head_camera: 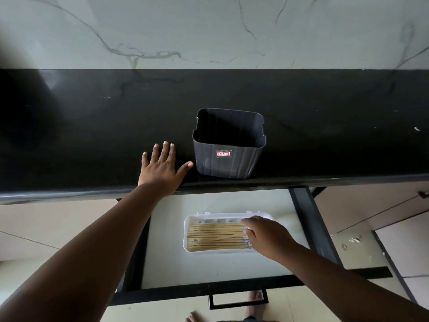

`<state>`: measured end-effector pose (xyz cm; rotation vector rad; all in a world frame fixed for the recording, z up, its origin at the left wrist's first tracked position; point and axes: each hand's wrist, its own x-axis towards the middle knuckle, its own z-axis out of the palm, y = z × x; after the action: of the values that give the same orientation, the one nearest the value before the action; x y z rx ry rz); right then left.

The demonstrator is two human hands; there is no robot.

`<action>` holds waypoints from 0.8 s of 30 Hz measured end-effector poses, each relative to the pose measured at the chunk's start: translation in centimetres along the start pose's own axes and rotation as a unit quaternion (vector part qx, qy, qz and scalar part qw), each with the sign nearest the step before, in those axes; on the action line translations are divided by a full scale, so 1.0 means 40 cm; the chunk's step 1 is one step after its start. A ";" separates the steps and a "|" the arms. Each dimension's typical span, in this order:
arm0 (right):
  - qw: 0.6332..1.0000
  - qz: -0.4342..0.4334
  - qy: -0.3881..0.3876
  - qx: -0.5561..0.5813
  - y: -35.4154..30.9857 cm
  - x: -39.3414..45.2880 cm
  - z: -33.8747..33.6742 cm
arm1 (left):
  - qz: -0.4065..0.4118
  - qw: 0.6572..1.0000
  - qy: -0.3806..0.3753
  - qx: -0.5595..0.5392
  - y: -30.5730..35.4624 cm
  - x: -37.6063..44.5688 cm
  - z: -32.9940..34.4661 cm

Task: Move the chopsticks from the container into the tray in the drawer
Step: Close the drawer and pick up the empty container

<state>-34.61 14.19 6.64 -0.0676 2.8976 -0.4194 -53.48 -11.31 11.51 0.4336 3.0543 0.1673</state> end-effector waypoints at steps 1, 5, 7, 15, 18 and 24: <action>1.000 -0.001 0.008 0.000 -0.006 -0.018 -0.010 | 0.005 1.000 -0.003 -0.003 -0.001 -0.003 0.000; 0.998 -0.022 0.050 -0.015 -0.023 -0.085 -0.030 | 0.030 0.999 -0.016 -0.006 -0.001 -0.048 0.004; 0.997 -0.028 0.071 -0.021 -0.031 -0.115 -0.034 | 0.040 0.999 -0.030 -0.003 -0.003 -0.089 0.009; 0.989 -0.078 0.119 -0.026 -0.046 -0.207 -0.042 | 0.069 0.997 -0.048 0.003 0.058 -0.288 0.000; 0.987 -0.088 0.136 0.013 -0.054 -0.255 -0.035 | 0.061 0.996 -0.068 -0.003 0.090 -0.382 0.014; 0.970 -0.142 0.197 -0.033 -0.039 -0.397 -0.003 | 0.049 0.997 -0.059 0.013 0.167 -0.573 0.084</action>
<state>-19.10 13.92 10.43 -0.4646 3.3057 -0.4235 -29.44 -11.02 9.76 0.5752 2.9238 0.1025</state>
